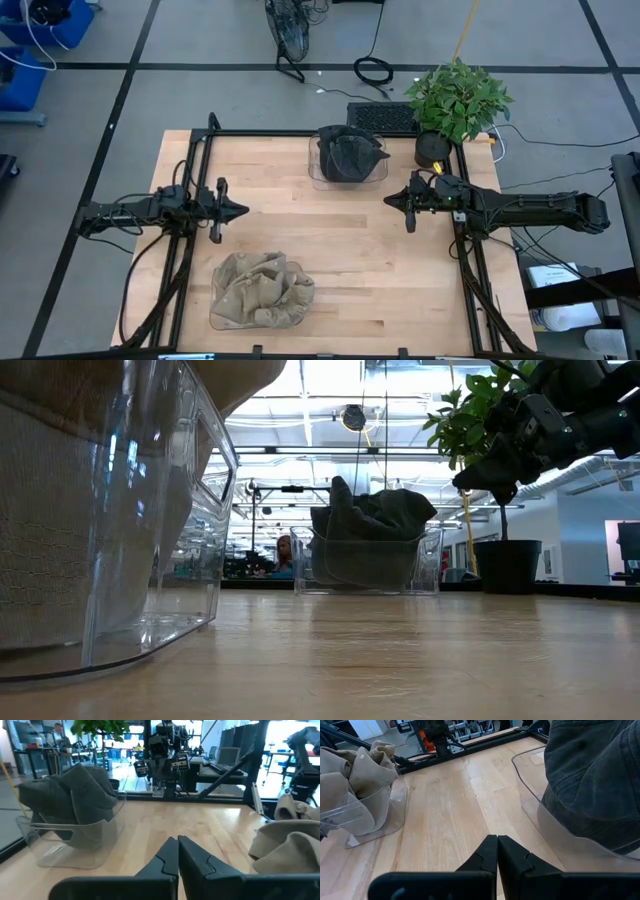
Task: Pick & Place hat
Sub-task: Return to Home Position
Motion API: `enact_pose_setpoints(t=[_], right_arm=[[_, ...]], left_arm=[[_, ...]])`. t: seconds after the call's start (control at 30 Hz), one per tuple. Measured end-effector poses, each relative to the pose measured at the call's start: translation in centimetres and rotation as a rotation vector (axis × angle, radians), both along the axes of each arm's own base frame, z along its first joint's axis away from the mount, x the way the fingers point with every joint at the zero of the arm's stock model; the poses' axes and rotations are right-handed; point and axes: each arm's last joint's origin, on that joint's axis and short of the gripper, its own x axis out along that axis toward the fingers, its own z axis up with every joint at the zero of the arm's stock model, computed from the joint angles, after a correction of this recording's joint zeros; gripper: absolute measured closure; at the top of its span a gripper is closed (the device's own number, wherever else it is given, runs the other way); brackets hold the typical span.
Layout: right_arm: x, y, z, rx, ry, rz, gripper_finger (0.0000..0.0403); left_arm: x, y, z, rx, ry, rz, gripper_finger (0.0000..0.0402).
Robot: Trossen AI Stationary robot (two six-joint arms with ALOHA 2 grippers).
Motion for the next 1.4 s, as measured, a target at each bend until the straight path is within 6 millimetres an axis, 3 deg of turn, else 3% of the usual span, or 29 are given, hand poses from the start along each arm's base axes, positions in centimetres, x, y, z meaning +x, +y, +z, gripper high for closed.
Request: enact_pose_setpoints(t=[0.3, 0.57, 0.8, 1.03, 1.4], right_arm=[[0.0, 0.1, 0.0, 0.003, -0.002, 0.017, 0.0403], [-0.3, 2.2, 0.4, -0.025, -0.022, 0.047, 0.0403], [-1.6, 3.6, -0.3, -0.04, 0.078, 0.079, 0.0403], [-2.9, 3.7, 0.3, -0.074, 0.026, 0.105, 0.0403], [-4.4, 3.4, -3.4, -0.057, -0.101, 0.087, 0.0403]], left_arm=[[0.0, 0.0, 0.0, -0.035, 0.0, -0.008, 0.0394], [0.0, 0.0, 0.0, -0.088, -0.001, -0.008, 0.0397], [0.0, 0.0, 0.0, -0.101, -0.001, -0.008, 0.038], [0.0, 0.0, 0.0, -0.086, -0.001, -0.008, 0.0397], [0.0, 0.0, 0.0, -0.085, -0.002, -0.007, 0.0357]])
